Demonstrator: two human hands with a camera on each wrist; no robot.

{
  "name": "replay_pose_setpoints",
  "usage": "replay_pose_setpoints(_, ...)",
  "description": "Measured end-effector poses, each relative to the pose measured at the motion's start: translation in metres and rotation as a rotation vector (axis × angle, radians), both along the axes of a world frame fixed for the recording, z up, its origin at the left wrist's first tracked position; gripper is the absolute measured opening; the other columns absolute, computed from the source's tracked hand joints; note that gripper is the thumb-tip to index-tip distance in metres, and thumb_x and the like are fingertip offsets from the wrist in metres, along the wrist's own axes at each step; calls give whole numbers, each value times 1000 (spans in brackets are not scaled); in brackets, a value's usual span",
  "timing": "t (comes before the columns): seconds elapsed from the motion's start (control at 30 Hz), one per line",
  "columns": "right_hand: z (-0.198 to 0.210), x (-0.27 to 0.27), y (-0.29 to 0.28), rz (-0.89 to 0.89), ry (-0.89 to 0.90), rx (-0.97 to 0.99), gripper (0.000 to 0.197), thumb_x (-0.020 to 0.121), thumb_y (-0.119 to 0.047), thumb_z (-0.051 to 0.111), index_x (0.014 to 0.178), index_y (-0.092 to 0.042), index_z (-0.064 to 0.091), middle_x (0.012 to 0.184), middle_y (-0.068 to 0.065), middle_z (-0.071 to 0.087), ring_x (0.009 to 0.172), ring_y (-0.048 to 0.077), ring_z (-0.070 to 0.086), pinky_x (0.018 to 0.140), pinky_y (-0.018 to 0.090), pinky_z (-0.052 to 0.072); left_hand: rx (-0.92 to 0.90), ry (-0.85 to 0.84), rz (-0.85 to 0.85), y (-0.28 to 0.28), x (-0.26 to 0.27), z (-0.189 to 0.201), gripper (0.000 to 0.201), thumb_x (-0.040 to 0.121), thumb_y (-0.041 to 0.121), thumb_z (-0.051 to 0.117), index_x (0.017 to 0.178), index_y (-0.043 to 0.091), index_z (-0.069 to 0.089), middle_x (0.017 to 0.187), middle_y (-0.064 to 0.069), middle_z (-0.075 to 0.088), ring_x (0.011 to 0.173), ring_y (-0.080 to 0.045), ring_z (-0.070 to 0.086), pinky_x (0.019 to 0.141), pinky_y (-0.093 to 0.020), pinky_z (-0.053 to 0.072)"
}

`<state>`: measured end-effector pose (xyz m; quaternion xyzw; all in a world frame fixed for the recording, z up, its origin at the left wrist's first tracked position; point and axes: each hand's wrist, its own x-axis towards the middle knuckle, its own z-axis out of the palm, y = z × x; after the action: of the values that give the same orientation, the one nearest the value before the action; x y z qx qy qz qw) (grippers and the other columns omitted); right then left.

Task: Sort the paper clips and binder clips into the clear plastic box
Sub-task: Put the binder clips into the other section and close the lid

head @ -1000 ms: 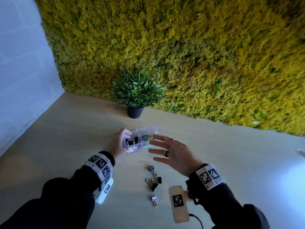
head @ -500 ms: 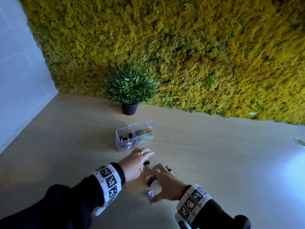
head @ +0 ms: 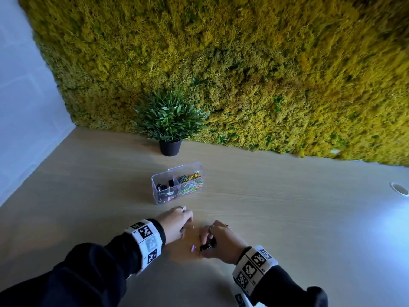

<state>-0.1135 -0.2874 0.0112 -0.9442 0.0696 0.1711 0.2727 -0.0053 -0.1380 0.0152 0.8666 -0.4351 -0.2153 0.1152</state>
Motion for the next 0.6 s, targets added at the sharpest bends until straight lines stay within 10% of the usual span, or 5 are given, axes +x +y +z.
replay_pose_setpoints(0.27,3,1,3,-30,-35,-66,24,65,-29,71,66,-34,47,94,-1,44,95,19,45,77,20,31,-113,386,236,12,-6,14,21,88,8,40,75,24,43,71,10,44,62,-6,42,54,-15,32)
replay_pose_setpoints(0.43,0,4,-6,-78,-58,-6,36,65,-19,68,55,-34,38,74,-8,43,80,16,47,73,21,37,15,220,-35,4,-28,11,29,73,30,71,98,24,58,91,3,52,85,-15,51,75,-24,41)
replay_pose_setpoints(0.6,-1,-4,-11,-129,-113,-5,20,66,-17,65,69,-29,50,86,-5,40,78,19,49,77,23,41,26,87,-99,1,-34,3,17,81,26,65,95,16,63,111,-4,56,102,-21,55,83,-26,42)
